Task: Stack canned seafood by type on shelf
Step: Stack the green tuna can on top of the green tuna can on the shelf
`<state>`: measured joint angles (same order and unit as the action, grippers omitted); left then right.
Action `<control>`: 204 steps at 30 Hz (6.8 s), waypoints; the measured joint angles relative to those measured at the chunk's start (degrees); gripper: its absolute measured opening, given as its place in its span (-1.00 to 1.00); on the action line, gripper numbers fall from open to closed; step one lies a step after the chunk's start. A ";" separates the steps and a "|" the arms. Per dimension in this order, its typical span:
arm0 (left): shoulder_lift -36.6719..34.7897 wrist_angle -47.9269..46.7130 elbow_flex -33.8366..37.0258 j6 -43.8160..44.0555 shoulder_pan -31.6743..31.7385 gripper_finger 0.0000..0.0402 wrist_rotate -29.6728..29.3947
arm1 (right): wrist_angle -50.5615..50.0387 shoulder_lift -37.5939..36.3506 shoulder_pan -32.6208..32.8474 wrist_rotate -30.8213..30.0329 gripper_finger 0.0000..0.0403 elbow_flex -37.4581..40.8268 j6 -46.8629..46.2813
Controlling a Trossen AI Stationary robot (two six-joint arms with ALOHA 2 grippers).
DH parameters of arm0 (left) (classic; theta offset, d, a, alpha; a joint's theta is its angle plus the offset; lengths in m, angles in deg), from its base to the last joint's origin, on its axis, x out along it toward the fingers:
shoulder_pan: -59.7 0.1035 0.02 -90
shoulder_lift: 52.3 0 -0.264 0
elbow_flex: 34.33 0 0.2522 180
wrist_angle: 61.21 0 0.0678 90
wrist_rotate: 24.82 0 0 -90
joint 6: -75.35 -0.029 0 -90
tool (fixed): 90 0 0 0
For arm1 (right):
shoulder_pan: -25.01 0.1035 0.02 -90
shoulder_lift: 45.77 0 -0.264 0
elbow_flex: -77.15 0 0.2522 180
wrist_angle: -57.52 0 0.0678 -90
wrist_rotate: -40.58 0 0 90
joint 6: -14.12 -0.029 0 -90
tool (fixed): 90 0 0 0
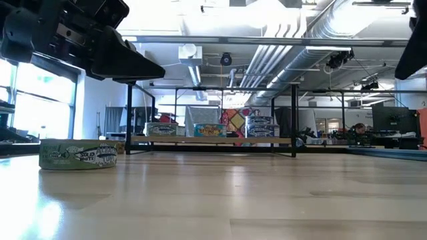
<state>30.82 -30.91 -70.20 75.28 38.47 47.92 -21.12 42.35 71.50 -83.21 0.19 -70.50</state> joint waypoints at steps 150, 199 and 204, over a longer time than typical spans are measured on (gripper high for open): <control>0.15 -39.08 -11.02 5.82 -4.17 -0.42 -15.65 | 51.42 33.98 -30.33 2.22 -0.06 -22.34 78.69; -3.04 20.28 5.68 -7.50 -6.27 -0.11 -2.61 | 109.24 33.37 -24.71 2.82 -0.43 -6.16 95.02; -3.95 16.71 5.68 -8.14 -6.25 0.07 -2.57 | 104.62 33.37 -24.79 2.92 -0.43 -6.16 92.08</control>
<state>26.87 -14.20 -64.52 67.14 32.21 45.36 83.50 75.72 46.71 -80.29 -5.97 21.58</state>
